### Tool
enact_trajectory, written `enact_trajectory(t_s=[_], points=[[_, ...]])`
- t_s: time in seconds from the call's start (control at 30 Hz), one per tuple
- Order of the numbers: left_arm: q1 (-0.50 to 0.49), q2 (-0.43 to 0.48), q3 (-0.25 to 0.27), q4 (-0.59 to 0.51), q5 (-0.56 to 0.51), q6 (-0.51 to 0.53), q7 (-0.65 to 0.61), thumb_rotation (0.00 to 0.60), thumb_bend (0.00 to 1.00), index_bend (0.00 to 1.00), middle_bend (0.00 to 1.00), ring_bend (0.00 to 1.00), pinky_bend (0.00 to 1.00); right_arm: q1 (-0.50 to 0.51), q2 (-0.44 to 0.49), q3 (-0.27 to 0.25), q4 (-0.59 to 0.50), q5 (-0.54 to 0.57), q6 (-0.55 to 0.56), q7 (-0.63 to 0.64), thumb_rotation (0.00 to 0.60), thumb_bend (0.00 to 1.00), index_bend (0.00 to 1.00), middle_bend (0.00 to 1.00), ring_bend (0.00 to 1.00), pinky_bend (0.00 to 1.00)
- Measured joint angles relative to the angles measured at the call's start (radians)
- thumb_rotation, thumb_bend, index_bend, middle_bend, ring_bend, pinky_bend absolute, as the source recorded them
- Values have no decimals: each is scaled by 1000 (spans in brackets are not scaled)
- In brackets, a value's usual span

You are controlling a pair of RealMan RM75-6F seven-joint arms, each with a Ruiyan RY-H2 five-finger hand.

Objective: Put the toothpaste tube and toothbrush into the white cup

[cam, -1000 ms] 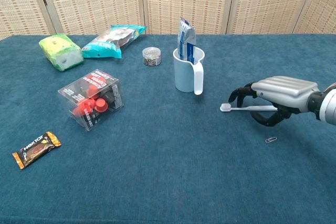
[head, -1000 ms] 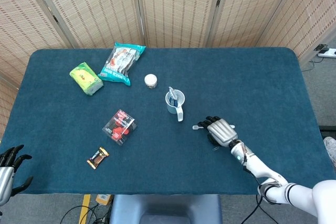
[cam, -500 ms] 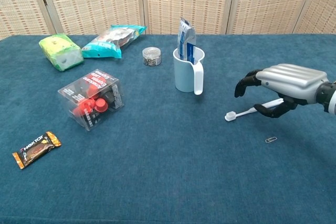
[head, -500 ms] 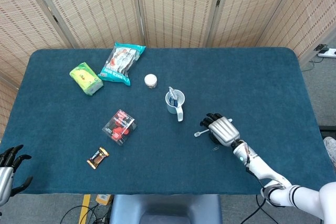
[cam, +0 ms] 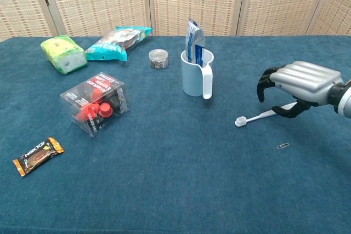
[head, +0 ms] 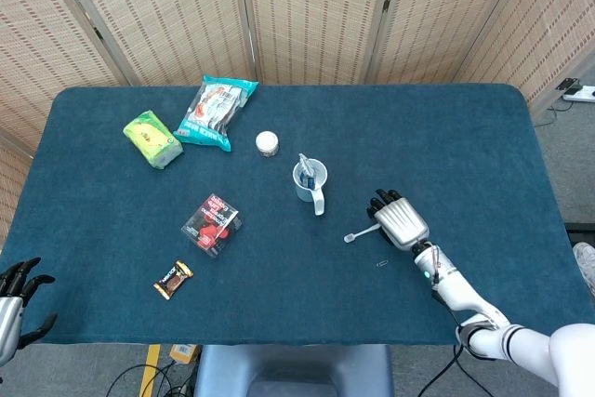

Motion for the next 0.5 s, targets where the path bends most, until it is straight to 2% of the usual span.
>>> enact_trajectory(t_s=[0.17, 0.5], points=[[-1, -2, 1, 2, 2, -2, -4, 600, 311, 352, 142, 124, 195, -2, -35, -8, 52, -8, 3, -4, 600, 307, 436, 307, 143, 245], [-1, 0, 0, 5, 0, -3, -6, 600, 310, 352, 142, 124, 195, -2, -87, -14, 120, -19, 4, 22, 600, 291, 463, 317, 143, 245]])
